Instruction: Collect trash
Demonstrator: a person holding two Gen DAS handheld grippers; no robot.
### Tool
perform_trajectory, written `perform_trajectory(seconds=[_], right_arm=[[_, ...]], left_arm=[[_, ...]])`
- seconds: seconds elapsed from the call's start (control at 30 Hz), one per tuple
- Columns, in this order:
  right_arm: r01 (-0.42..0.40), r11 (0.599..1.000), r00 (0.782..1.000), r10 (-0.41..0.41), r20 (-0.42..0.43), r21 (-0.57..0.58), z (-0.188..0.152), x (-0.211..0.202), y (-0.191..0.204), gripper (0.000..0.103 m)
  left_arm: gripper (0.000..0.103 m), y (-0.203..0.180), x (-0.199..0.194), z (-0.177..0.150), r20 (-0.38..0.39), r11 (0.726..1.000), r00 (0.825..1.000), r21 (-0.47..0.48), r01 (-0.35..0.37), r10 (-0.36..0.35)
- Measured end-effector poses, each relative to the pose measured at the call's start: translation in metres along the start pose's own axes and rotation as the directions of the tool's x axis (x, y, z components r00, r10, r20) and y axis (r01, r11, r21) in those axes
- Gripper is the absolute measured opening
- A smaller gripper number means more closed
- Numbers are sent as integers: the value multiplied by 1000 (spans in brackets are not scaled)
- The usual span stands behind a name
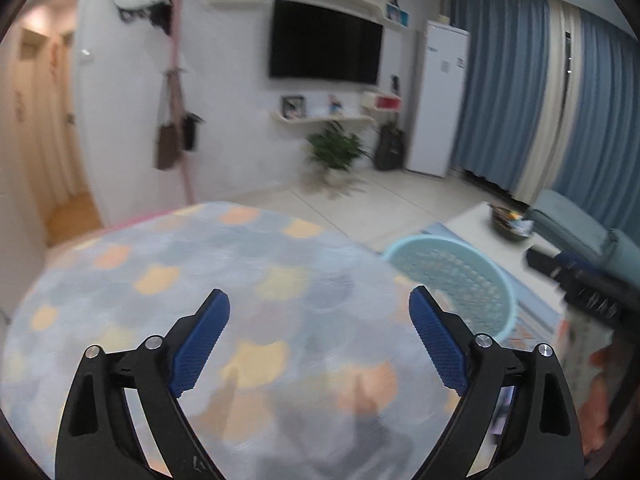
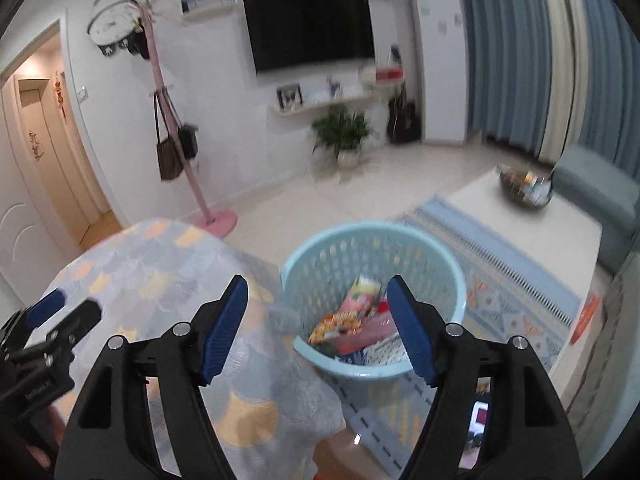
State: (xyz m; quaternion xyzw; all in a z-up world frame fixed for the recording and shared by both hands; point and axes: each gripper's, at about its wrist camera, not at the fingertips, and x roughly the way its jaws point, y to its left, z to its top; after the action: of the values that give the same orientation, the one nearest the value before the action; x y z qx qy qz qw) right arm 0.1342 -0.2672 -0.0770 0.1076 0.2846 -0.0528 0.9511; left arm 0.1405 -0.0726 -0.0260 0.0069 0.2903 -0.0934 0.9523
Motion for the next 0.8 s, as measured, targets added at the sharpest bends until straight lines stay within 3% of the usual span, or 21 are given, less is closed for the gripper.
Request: perform_trajectory(seconds=[0.23,0.37,0.47,0.6,0.8], right_arm=[[32,998,993,-27,114,-45,-23,-32,23,68],[54,997,990,-46,134,-60,-31,-40,31,68],[58,997,989,-51,142,-51,-36,-46,28,68],[59,998,986,-54,155,-33,-38,-51,24,68],[54,998,987,-49,156,-31,-39,-52,24,68]], left_arm=[[90,8,-38,-28,125,995,987,-5,-100,99],[90,13,-43,-37,178,993,977,-48,-107,114],[90,14,-45,-41,181,993,977,-54,-101,110],[93,16,-49,-43,213,985,962,-43,-166,172],[95,17,-47,-43,206,985,963,-47,-166,173]])
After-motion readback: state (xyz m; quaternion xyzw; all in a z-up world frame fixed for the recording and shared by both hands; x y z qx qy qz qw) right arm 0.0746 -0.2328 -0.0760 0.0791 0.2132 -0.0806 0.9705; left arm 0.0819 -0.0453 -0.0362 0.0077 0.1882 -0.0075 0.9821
